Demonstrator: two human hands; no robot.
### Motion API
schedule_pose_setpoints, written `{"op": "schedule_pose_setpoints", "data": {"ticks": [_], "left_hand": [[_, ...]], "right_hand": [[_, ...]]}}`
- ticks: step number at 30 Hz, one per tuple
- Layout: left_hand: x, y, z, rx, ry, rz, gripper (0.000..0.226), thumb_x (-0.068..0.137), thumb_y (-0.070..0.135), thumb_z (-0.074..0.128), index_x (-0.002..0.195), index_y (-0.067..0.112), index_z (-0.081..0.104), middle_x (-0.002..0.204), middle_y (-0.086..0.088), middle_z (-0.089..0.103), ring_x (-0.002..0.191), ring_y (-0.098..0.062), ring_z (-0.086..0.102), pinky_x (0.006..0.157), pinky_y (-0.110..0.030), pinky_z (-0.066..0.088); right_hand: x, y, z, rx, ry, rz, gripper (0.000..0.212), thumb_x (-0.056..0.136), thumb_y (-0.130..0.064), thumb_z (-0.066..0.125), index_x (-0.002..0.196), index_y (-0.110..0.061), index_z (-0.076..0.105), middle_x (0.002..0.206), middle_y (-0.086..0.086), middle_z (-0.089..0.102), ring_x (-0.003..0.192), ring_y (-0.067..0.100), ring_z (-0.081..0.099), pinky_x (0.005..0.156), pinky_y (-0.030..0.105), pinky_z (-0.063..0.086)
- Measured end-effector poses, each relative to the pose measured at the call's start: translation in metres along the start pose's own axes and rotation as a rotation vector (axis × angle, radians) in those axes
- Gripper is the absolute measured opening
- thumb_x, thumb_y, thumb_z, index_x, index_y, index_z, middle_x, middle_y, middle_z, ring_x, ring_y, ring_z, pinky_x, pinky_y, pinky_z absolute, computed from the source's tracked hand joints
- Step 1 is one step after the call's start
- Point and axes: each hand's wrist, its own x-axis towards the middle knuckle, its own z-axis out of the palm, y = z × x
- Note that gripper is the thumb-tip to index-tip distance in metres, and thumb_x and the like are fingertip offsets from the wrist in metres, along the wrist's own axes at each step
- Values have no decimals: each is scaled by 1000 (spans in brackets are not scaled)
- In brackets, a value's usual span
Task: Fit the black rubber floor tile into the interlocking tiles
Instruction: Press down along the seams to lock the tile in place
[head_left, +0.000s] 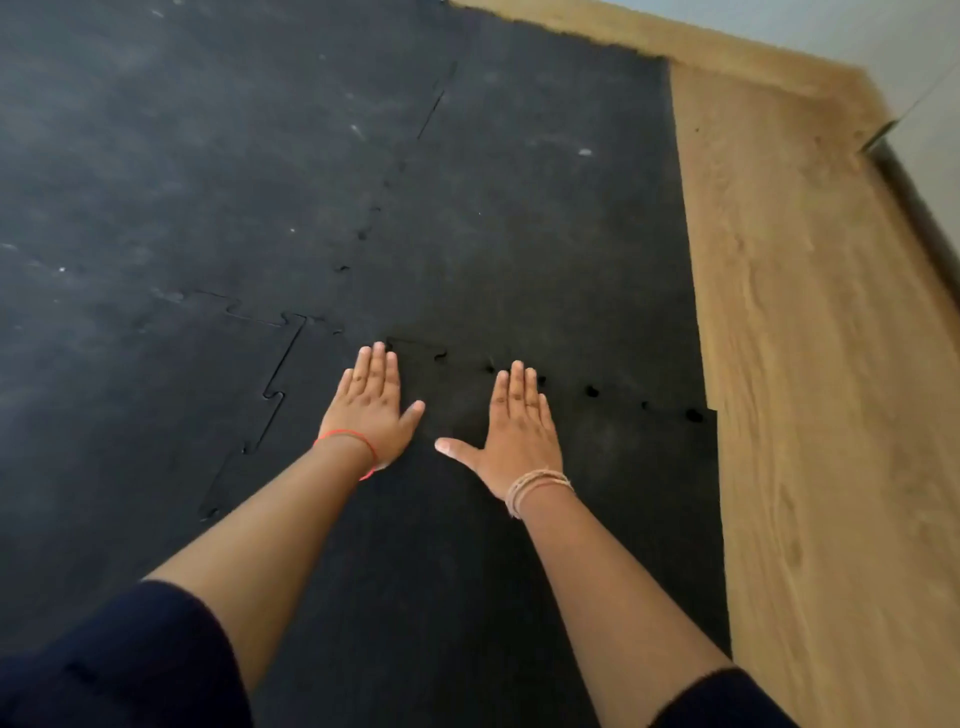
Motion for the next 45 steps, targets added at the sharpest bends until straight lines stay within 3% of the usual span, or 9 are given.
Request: {"op": "schedule_pose_setpoints", "data": {"ticks": [2,9,14,19,26,36,40,43,45], "left_hand": [[-5,19,11,8,20,65,67,95,45,17,140,7,-16,152,-9,-23,137,-19,-25,111,-33,-14],[-2,29,14,58,-19,19,69,95,46,15,138,6,-22,150,-11,-28,136,-21,-28,109,-34,-17],[-1,32,7,73,-124,-4,71,95,47,16,137,7,-24,149,-11,-31,135,-21,-29,109,-35,-17],[3,50,-1,29,-212,-65,80,93,48,27,138,2,-19,149,-16,-28,137,-27,-26,113,-39,-8],[-13,67,24,32,-105,63,84,90,55,27,139,6,-21,150,-10,-29,134,-23,-31,111,-38,-14],[-1,66,24,14,-235,-4,89,87,59,31,136,12,-28,130,1,-45,121,-15,-41,108,-38,-17],[-3,67,27,29,-166,12,88,88,59,30,138,12,-25,139,0,-41,128,-17,-37,110,-38,-15],[-3,67,23,27,-150,3,86,89,54,34,140,9,-19,149,-6,-30,135,-23,-30,112,-39,-11],[-2,77,23,44,-124,104,81,92,48,33,141,8,-17,151,-10,-27,136,-22,-27,112,-38,-11]], "right_hand": [[-2,14,-7,-41,-65,30,117,70,-81,36,142,-3,-15,154,14,-19,141,26,-19,113,37,-7],[21,13,-26,-167,-315,14,125,67,-78,48,141,2,-12,153,21,-15,142,32,-12,115,40,0],[19,14,-26,-145,-328,11,122,69,-76,48,142,1,-13,153,21,-16,142,32,-14,114,41,-1],[7,40,-33,5,-255,-59,101,81,-62,47,145,-5,-8,156,12,-14,143,25,-13,115,36,1],[-23,82,-26,-96,-201,152,128,63,-79,50,142,-5,-18,153,13,-22,141,28,-19,114,40,-4],[14,63,-46,-149,-495,294,144,53,-67,72,138,5,-18,152,24,-17,141,38,-11,114,45,2],[9,72,-38,-56,-434,262,141,55,-67,71,139,1,-19,152,21,-20,140,36,-16,114,43,-2],[-10,93,-33,72,-274,150,124,67,-66,63,143,-5,-14,154,14,-19,141,28,-17,114,38,-3],[-24,116,-32,73,-197,166,120,69,-66,60,143,-6,-13,155,12,-18,142,25,-16,114,36,-3]]}}
